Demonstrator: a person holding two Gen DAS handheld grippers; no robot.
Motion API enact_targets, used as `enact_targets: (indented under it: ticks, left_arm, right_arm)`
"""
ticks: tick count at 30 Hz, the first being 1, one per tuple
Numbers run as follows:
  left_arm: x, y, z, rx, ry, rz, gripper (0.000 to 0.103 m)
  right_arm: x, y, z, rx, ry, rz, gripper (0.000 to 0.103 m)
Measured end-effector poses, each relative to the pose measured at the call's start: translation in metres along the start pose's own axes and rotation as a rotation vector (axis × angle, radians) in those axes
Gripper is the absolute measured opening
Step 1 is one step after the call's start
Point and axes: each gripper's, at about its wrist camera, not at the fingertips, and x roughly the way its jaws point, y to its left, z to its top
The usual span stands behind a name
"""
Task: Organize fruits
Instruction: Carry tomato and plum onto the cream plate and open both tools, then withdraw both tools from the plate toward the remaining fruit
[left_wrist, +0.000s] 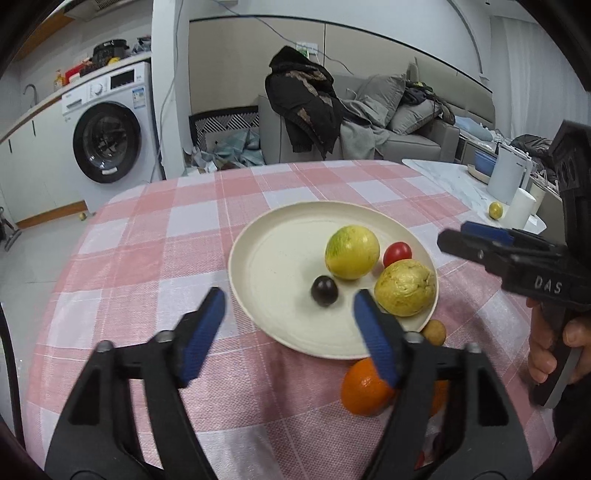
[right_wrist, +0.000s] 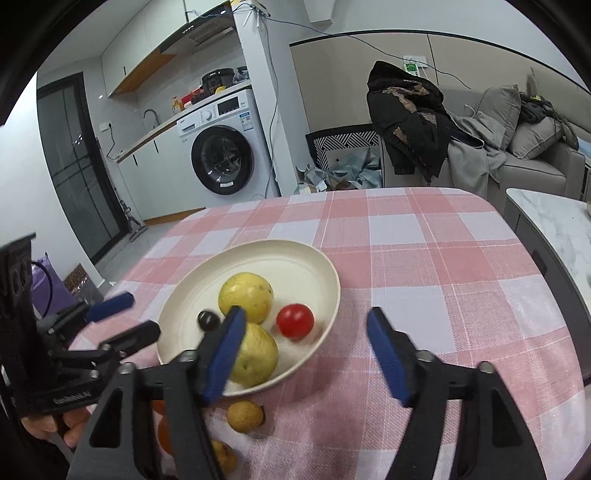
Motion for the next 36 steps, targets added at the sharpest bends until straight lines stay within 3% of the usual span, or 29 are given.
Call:
enact_targets:
  ticks: [2,5,7,8,13,20,32,36]
  left_arm:
    - [-0.009,0.001,-0.001,-0.003,-0.017,-0.002,0.083]
    - [-0.021,0.003,-0.002,-0.007,-0.025,-0.024,0.087]
    - [-0.032,0.003,-0.005,-0.006,-0.035,-0.026,0.101]
    - [-0.038,0.004,-0.007,-0.007,-0.049,-0.025,0.102]
    - [-0.065,0.0,-0.017,-0.006,-0.079,-0.024,0.102]
    - [-0.076,-0.008,-0.033,0.016,-0.056,-0.039,0.102]
    - [-0.074,-0.012,-0.054,0.018,0.019,-0.032,0.102]
    - [-0.067,-0.006,-0.056,-0.026,0.068,-0.07,0.102]
  right_arm:
    - [-0.005,0.003,-0.004,-0.023,0.004,-0.009,0.097]
    - [-0.012,0.006,-0.008,-0.045,0.006,-0.021,0.103]
    - [-0.015,0.008,-0.012,-0.057,0.024,-0.004,0.103]
    - [-0.016,0.009,-0.015,-0.064,0.039,0.005,0.103]
    - [-0.02,0.023,-0.033,-0.148,0.09,-0.012,0.103]
    - [-0.02,0.032,-0.047,-0.197,0.132,-0.015,0.103]
    - [-0.016,0.047,-0.067,-0.28,0.222,0.014,0.103]
    - [-0.013,0.048,-0.069,-0.286,0.236,-0.011,0.103]
